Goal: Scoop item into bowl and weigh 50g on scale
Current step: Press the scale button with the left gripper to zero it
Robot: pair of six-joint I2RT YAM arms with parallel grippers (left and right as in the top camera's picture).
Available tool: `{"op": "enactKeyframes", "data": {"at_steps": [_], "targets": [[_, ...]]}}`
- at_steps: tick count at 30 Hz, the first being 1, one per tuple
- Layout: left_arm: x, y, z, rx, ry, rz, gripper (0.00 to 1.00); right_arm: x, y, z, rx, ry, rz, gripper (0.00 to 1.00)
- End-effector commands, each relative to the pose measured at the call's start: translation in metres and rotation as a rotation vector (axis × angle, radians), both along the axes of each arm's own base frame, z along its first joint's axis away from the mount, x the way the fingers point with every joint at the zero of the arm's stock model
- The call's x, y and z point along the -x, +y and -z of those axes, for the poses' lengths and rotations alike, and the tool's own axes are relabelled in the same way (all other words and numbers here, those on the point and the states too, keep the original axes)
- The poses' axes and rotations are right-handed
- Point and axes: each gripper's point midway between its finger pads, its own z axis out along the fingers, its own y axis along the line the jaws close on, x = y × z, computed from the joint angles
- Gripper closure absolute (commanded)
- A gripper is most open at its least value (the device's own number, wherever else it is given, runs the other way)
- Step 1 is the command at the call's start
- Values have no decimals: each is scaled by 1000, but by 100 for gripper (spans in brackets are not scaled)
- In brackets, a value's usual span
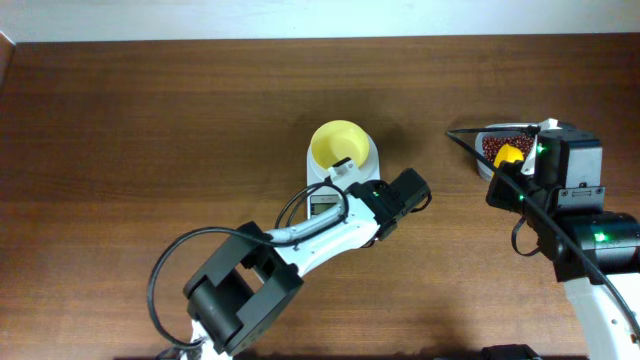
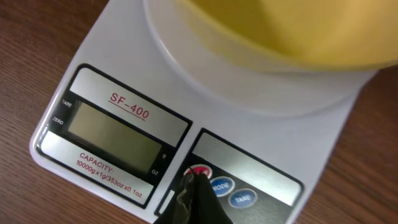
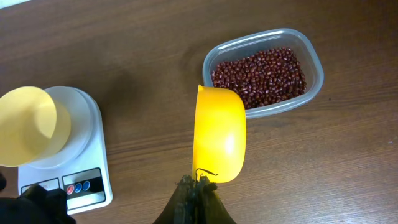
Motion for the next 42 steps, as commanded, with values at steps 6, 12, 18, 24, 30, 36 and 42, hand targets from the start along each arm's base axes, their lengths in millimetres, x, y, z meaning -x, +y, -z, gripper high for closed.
{"op": "enactKeyframes", "data": {"at_steps": [6,12,18,24,30,36,42], "targets": [[-1,3,12,-17,-1,-18,100,-2,-2,-8,8,-17,4,96],[-1,2,15,-17,-1,-18,100,-1,-2,-8,8,-16,4,96],[-3,1,15,-11,-6,-19,100,0,-2,-7,8,-10,4,96],[-4,1,15,-12,-11,-20,100,2,-2,-5,9,1,4,96],[-4,1,15,-14,-13,-20,100,2,-2,-5,9,2,4,96],[-6,3,13,-25,-27,-24,100,2,-2,-5,9,2,4,96],[-6,3,13,-26,-27,-24,100,3,-2,-4,9,6,4,96]]}}
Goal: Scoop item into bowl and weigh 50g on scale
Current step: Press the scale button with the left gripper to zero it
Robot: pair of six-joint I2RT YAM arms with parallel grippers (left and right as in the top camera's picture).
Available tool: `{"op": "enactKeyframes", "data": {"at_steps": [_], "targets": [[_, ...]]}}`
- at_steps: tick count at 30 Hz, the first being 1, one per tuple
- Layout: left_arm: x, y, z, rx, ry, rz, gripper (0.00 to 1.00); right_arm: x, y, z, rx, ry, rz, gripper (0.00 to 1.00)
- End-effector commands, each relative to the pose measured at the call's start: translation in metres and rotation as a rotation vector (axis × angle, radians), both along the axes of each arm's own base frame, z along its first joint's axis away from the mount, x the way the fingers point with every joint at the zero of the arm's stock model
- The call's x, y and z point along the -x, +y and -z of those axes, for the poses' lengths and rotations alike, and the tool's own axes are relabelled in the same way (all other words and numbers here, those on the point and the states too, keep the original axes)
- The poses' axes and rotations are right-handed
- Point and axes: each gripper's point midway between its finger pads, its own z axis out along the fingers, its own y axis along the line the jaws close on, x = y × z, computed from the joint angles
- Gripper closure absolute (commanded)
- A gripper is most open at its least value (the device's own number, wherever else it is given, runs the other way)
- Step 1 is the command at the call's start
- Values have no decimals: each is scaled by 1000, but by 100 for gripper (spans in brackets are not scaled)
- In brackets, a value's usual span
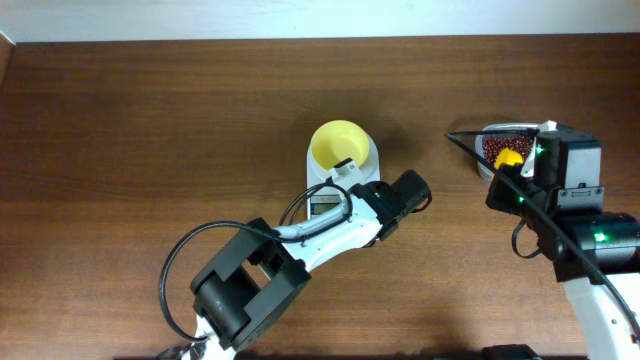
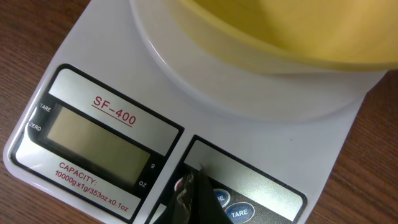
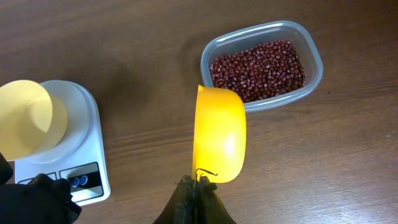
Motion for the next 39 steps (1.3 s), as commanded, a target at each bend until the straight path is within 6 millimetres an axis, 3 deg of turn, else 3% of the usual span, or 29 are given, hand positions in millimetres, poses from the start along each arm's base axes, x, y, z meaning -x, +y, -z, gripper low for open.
{"op": "enactKeyframes", "data": {"at_steps": [1,39], "targets": [[-1,7,5,-26,-10,-22,100,-2,-2,-8,8,-17,4,96],[2,9,22,-47,8,-20,100,0,-2,-7,8,-10,3,96]]}}
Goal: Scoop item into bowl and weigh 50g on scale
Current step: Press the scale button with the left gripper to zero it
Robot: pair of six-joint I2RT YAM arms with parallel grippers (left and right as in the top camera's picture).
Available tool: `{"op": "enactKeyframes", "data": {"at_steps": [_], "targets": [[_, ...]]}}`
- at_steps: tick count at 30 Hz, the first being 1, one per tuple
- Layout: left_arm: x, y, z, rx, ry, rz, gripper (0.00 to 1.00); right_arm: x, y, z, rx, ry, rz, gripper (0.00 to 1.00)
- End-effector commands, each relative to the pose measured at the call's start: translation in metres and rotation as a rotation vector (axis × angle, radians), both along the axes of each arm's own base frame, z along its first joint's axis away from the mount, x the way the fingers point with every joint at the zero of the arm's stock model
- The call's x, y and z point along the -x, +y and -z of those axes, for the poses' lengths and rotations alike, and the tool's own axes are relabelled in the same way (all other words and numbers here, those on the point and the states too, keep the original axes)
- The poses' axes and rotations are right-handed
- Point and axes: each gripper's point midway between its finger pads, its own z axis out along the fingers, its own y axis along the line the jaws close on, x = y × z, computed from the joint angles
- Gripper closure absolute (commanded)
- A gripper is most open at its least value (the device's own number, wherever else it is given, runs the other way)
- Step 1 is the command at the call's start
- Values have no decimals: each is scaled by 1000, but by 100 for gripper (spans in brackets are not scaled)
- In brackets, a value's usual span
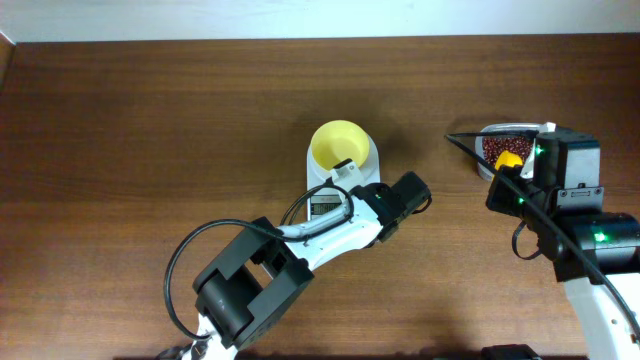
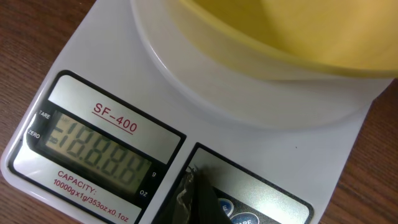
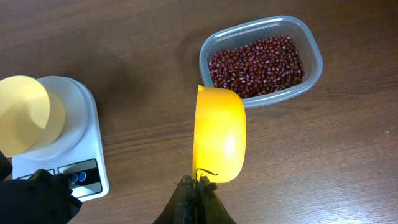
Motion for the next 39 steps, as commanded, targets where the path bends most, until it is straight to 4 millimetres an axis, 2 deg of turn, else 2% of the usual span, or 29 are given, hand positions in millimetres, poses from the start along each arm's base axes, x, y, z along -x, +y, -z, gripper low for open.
{"op": "enactKeyframes", "data": {"at_steps": [1,17,39], "targets": [[5,6,19,-28,31,-13,100,-3,-1,-9,7,-24,4,96],[8,3,36,-25,63,-9,100,-1,0,-7,2,-13,-1,96],[19,-2,42,7,133,5,100,-1,0,-7,3,-14,-1,96]]}}
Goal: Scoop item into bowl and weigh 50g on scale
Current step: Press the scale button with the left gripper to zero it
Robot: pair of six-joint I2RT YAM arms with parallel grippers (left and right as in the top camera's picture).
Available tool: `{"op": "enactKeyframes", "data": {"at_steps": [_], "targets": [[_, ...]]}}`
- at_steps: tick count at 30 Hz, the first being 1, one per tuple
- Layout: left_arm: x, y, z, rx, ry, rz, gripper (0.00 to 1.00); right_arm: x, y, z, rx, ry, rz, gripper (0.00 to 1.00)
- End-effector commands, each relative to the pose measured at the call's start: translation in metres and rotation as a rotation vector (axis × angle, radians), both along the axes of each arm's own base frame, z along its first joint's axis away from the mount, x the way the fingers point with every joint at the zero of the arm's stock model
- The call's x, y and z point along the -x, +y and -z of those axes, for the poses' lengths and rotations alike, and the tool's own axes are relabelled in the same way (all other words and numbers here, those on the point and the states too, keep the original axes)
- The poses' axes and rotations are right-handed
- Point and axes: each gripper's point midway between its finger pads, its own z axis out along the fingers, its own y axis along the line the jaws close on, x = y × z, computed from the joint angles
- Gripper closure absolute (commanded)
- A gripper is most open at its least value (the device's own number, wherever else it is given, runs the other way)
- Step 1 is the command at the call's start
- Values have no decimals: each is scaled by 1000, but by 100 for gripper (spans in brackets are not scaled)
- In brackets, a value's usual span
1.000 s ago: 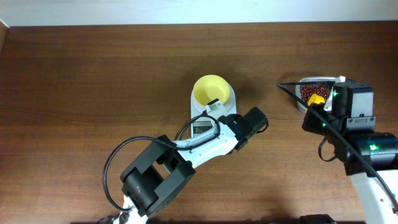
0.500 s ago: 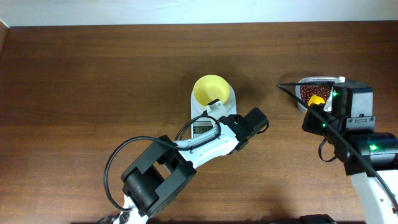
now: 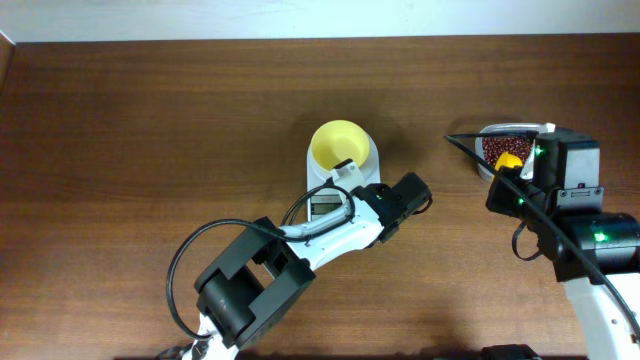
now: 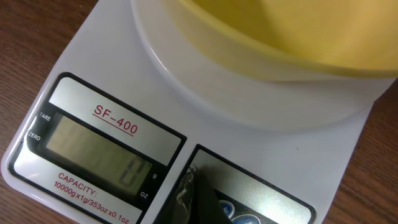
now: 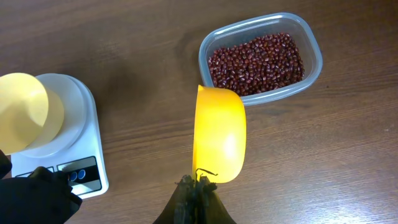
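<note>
A white SF-400 scale (image 4: 186,118) carries an empty yellow bowl (image 3: 338,145); its display (image 4: 99,149) reads 0. My left gripper (image 4: 194,180) is shut, its tip down on the scale's button panel beside the blue buttons (image 4: 226,210). My right gripper (image 5: 199,182) is shut on the handle of a yellow scoop (image 5: 219,132), held empty above the table. Just beyond the scoop is a clear tub of red beans (image 5: 258,59). In the overhead view the scoop (image 3: 509,158) hangs at the tub's near edge.
Bare brown wood lies around the scale (image 3: 340,170) and the tub (image 3: 495,145). My left arm (image 3: 300,240) stretches across the table's middle toward the scale. The right arm's body (image 3: 565,200) stands at the right edge.
The scale's display has gone from all segments lit to a single 0. My left gripper stays on the button panel. The right gripper with the scoop has barely shifted.
The display was blank with my left gripper's tip at the red button. It stayed blank as the tip sat on the buttons. Then every segment lit, and now it reads 0. My right gripper kept hold of the scoop near the bean tub throughout.
</note>
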Motion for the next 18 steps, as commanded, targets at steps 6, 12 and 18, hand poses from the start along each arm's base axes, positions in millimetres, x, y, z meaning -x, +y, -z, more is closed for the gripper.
{"op": "enactKeyframes", "data": {"at_steps": [6,12,18], "targets": [[22,-2,41,25,157,4,100,-3,0,-8,2,-21,-1,96],[25,0,42,17,173,5,100,-3,0,-8,2,-21,-1,96],[27,1,43,13,180,5,100,-3,0,-9,2,-22,-1,96]]}}
